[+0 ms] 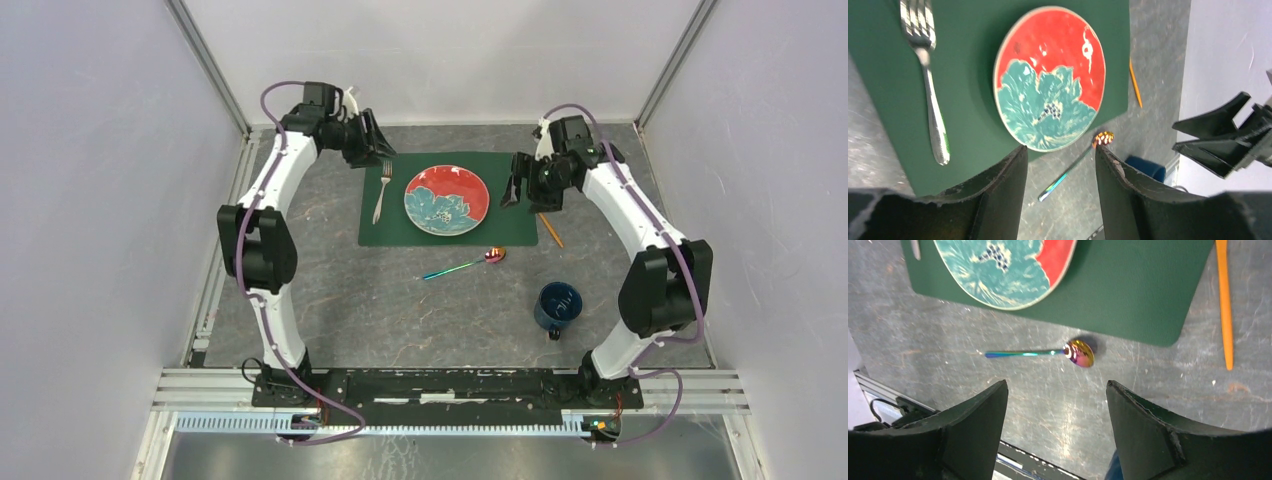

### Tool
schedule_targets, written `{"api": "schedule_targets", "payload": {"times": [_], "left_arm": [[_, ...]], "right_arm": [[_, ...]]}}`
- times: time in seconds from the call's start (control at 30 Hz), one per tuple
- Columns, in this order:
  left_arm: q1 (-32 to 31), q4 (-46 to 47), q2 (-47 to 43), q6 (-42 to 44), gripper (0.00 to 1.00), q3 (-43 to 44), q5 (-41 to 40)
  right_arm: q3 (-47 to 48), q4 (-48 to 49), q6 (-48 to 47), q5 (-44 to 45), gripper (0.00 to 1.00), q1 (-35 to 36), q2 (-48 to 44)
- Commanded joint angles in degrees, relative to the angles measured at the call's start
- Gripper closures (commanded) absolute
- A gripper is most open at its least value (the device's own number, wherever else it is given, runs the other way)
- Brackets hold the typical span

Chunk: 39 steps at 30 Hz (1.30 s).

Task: Set the dinner table for one person
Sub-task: Pick up the spoon from the center of the board.

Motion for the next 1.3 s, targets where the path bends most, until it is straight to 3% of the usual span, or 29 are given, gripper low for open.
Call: {"api": "schedule_targets", "payload": {"times": [0.0,0.3,0.6,1.03,1.27], "left_arm": [[-1.1,6.5,-5.2,-5.3,0.41,-5.4,2.3],[-1.1,9.7,-7.0,-8.5,0.41,-5.6,2.0],[-1.0,10.7,-7.7,-9.3,0.41,-6.7,2.6],[-0.5,12.3,-8.9,-9.4,0.41,-8.4,3.7],[-0.1,13.2,-9.9,-9.0,0.41,-10.4,3.9]], "right_arm": [[-5.0,-0.7,-2.0,1.1,0.22,0.2,-4.9],[-9.7,-0.8,-2.6,1.7,0.22,2.1,-7.4],[-11.9,1.0,0.0,3.1,0.22,9.8,-6.1],[-19.0,5.4,3.2,3.7,0.22,12.2,-6.7],[-17.7,5.6,5.1,4.9,0.22,14.9,-5.5]]}}
